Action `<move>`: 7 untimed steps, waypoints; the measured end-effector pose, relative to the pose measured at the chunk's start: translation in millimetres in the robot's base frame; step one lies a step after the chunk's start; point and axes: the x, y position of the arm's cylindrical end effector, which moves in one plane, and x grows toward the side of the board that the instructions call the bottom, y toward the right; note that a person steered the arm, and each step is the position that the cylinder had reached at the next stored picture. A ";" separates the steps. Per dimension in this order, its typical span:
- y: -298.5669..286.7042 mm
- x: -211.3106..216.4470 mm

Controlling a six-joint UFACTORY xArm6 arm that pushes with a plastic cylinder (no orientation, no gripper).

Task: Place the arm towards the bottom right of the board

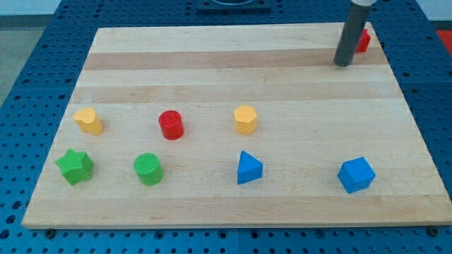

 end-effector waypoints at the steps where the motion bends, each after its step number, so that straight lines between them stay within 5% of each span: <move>1: 0.6 -4.0; 7: 43.0 -23.2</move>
